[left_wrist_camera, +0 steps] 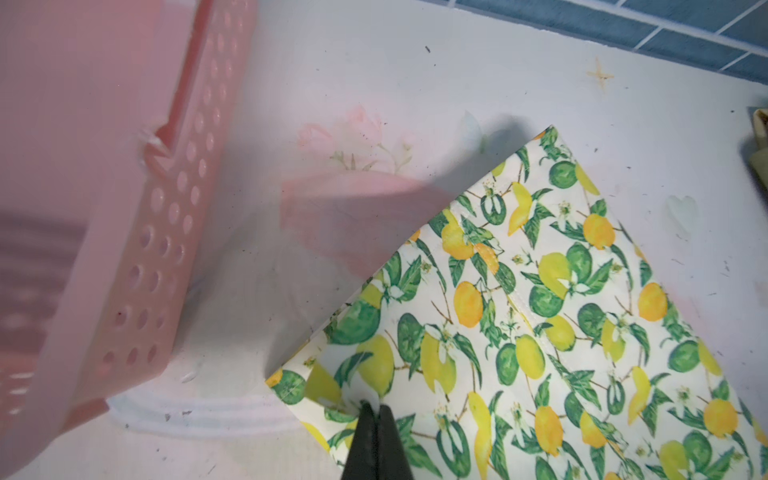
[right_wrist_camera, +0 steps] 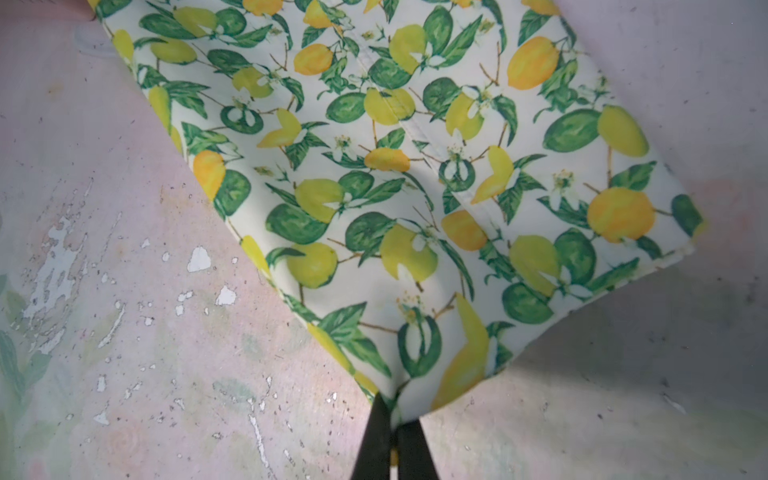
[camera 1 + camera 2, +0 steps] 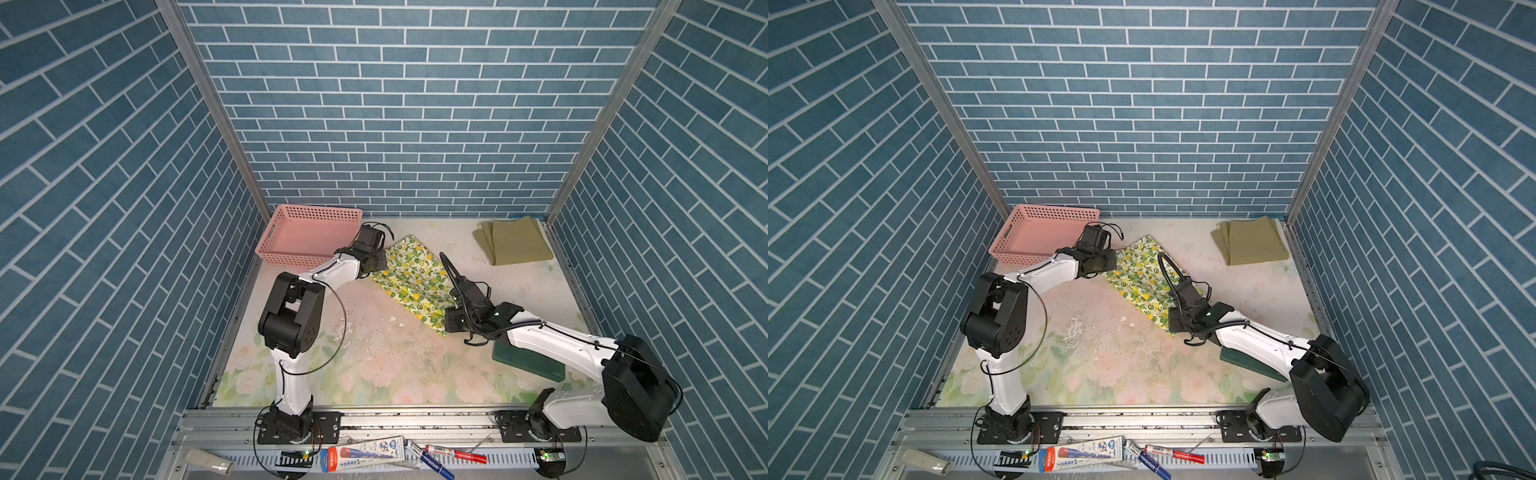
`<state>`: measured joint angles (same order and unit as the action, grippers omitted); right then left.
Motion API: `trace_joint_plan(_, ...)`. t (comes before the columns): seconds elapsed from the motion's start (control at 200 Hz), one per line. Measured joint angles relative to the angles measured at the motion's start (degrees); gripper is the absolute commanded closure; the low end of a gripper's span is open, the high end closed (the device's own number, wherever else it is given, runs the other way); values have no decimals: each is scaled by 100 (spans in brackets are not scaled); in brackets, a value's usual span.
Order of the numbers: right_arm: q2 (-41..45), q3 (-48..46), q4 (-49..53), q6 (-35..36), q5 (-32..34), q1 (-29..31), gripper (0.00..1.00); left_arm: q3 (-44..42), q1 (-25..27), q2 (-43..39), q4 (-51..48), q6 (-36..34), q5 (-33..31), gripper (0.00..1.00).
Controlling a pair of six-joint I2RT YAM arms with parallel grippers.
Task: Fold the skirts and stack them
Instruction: 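Fold the skirt lengthwise, lifting the right gripper's corner toward the left gripper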
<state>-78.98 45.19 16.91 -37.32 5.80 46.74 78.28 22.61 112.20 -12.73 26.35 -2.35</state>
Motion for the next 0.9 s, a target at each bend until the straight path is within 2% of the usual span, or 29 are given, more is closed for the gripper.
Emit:
trace_joint_plan(0.105, -238, 0, -59, -57, -4, 140, 100, -116, -11, 142, 74, 0, 0, 100)
trace_joint_plan(0.15, -350, 0, -63, -92, -11, 175, 90, -146, -15, 199, 76, 0, 0, 100)
trace_joint_plan(0.205, -402, -4, -57, -164, -9, 197, 76, -153, -20, 282, 85, 0, -2, 95)
trace_joint_plan(0.265, -356, -4, -17, -177, 15, 201, 55, -170, -24, 337, 101, -22, -4, 81)
trace_joint_plan(0.3, -278, -7, 26, -199, 42, 201, 46, -186, -24, 343, 103, -35, -4, 74)
trace_joint_plan(0.335, -153, -9, 105, -208, 85, 199, 42, -205, -26, 343, 109, -44, -4, 69)
trace_joint_plan(0.465, 505, -2, 361, -177, 197, 70, 39, -269, -28, 299, 149, -24, -17, 58)
trace_joint_plan(0.565, 817, 0, 455, -173, 208, -181, 39, -361, -28, 166, 166, -11, -24, 56)
trace_joint_plan(0.73, 802, -2, 503, -203, 142, -737, 37, -516, -7, -101, 240, -46, -74, 51)
trace_joint_plan(0.9, 780, -151, 221, -581, -17, -1191, 33, -638, 83, -175, 385, -155, -168, 50)
